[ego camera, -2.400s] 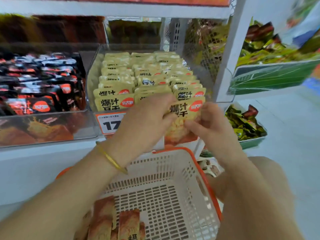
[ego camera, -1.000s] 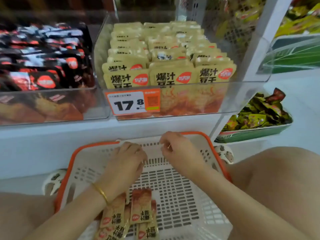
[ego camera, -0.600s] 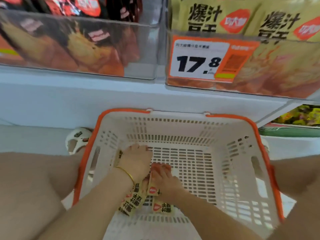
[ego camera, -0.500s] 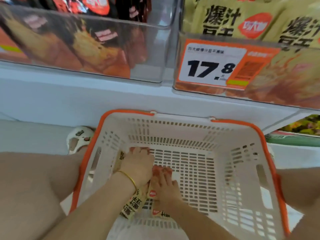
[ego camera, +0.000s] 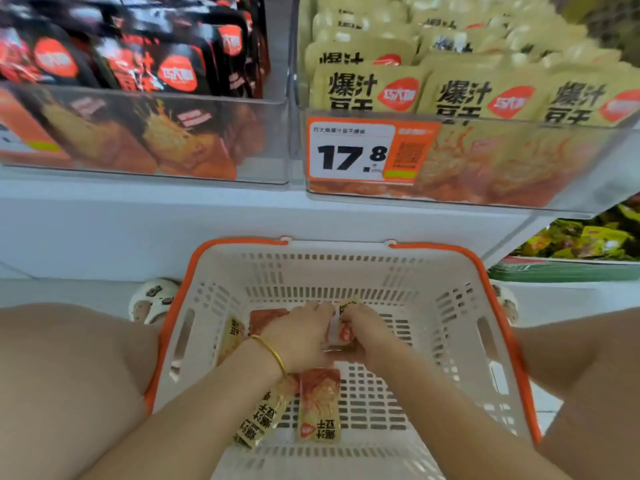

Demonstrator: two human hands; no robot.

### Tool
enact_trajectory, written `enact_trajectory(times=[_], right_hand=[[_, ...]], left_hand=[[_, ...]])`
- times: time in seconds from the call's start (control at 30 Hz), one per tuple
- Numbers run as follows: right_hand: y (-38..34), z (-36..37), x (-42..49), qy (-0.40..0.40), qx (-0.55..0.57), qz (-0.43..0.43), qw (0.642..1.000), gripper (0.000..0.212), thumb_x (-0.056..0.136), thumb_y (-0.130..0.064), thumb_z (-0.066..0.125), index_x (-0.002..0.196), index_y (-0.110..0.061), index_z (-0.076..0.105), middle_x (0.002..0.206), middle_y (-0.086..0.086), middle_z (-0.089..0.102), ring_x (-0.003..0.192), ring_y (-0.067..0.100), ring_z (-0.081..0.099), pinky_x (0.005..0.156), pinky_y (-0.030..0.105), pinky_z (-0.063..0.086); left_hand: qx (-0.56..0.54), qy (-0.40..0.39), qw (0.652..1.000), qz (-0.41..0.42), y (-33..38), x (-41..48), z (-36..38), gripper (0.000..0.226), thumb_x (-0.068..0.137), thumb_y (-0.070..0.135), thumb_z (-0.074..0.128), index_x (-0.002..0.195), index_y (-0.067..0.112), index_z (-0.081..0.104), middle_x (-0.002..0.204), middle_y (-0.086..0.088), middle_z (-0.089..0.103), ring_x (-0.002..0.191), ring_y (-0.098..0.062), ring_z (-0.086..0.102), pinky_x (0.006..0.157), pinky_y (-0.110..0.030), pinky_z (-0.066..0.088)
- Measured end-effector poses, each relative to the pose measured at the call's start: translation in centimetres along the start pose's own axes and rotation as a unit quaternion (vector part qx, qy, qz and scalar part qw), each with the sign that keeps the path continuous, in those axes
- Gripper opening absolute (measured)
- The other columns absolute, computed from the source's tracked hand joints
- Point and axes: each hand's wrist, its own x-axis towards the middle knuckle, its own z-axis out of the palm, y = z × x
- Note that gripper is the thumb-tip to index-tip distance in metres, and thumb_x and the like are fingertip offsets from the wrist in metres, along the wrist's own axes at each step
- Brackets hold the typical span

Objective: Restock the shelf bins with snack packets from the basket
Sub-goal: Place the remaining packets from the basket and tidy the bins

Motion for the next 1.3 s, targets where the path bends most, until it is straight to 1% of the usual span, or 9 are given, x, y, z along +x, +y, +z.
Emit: enact_trajectory(times=[0.07,0.2,0.3,0.43,0.7,0.93,1.03,1.17,1.3], right_hand=[[-1.5,-1.2,-3.2,-0.018,0.103,0.001,0.994,0.021,0.096,-0.016,0.041,0.096,-0.007,0.060,0.076,0.013,0.063,0.064,0.028,0.064,0.062,0.041,0.058],[-3.7,-5.0,-8.1,-0.003,0.047,-0.096,0.994,0.046,0.097,-0.054,0.035,0.103,-0.018,0.063,0.103,0.000,0.067,0.086,0.025,0.068,0.069,0.038,0.058],[-5.3,-7.6,-11.6,0.052,0.044,-0.205,0.976,0.024,0.097,-0.034,0.047,0.104,-0.018,0.063,0.101,-0.001,0.068,0.067,0.019,0.064,0.057,0.030,0.051],[-7.6,-10.3,-15.5,0.109,0.005,-0.396,0.912,0.014,0.091,-0.006,0.057,0.084,-0.018,0.057,0.071,0.002,0.059,0.052,0.009,0.058,0.048,0.022,0.047],[-14.8,-16.1,-20.7,0.267,-0.002,-0.605,0.750,0.012,0.091,-0.010,0.059,0.083,-0.017,0.053,0.074,0.004,0.058,0.064,0.018,0.061,0.060,0.033,0.056],[-16.4,-18.1,-18.7,0.327,-0.047,-0.583,0.742,0.013,0.091,-0.010,0.058,0.081,-0.015,0.051,0.068,-0.003,0.056,0.053,0.008,0.059,0.053,0.023,0.053],[-16.0,-19.0,-16.9,0.343,-0.104,-0.549,0.755,0.011,0.090,-0.018,0.060,0.093,-0.007,0.060,0.081,0.004,0.063,0.069,0.017,0.063,0.068,0.037,0.055],[-16.4,-19.0,-16.2,0.372,-0.117,-0.594,0.704,0.039,0.089,-0.042,0.053,0.120,-0.020,0.060,0.110,0.001,0.064,0.100,0.015,0.059,0.088,0.033,0.049],[-17.2,-18.6,-15.5,0.407,-0.188,-0.619,0.645,0.040,0.097,-0.028,0.041,0.134,-0.019,0.052,0.121,0.004,0.059,0.116,0.017,0.049,0.089,0.021,0.035]], left_hand=[[-0.004,0.069,0.997,0.034,1.6,-0.3,-1.2,0.049,0.083,0.031,0.067,0.122,0.017,0.041,0.114,-0.002,0.048,0.103,-0.020,0.051,0.083,-0.032,0.045],[-0.056,0.131,0.985,0.096,4.4,-1.7,-5.3,0.016,0.090,0.022,0.060,0.100,0.019,0.048,0.093,0.003,0.054,0.084,-0.018,0.056,0.069,-0.031,0.045],[-0.146,0.168,0.966,0.133,7.3,-3.5,-9.7,0.014,0.083,0.019,0.066,0.085,0.020,0.053,0.078,0.005,0.056,0.063,-0.006,0.053,0.056,-0.019,0.042],[-0.194,0.212,0.940,0.182,11.3,-5.2,-15.0,0.031,0.079,0.015,0.073,0.094,0.029,0.050,0.085,0.011,0.060,0.073,-0.003,0.058,0.061,-0.018,0.043],[-0.168,0.388,0.848,0.318,19.0,-6.1,-23.3,0.013,0.095,0.015,0.050,0.102,0.024,0.042,0.107,-0.006,0.061,0.091,-0.020,0.062,0.076,-0.042,0.053],[-0.161,0.397,0.852,0.301,20.4,-2.3,-23.7,0.012,0.095,0.013,0.049,0.100,0.021,0.042,0.100,-0.010,0.059,0.085,-0.025,0.059,0.073,-0.045,0.051],[-0.141,0.401,0.863,0.273,19.9,-1.1,-23.0,0.012,0.094,0.011,0.051,0.103,0.018,0.046,0.083,0.003,0.052,0.068,-0.011,0.048,0.059,-0.031,0.041],[-0.126,0.415,0.866,0.248,19.7,-0.5,-23.1,0.012,0.092,0.010,0.052,0.102,0.016,0.049,0.075,0.009,0.046,0.064,-0.007,0.043,0.058,-0.028,0.038],[-0.047,0.415,0.882,0.220,20.0,-0.2,-23.2,0.016,0.093,0.012,0.052,0.108,0.012,0.051,0.076,0.007,0.045,0.066,-0.012,0.044,0.059,-0.033,0.035]])
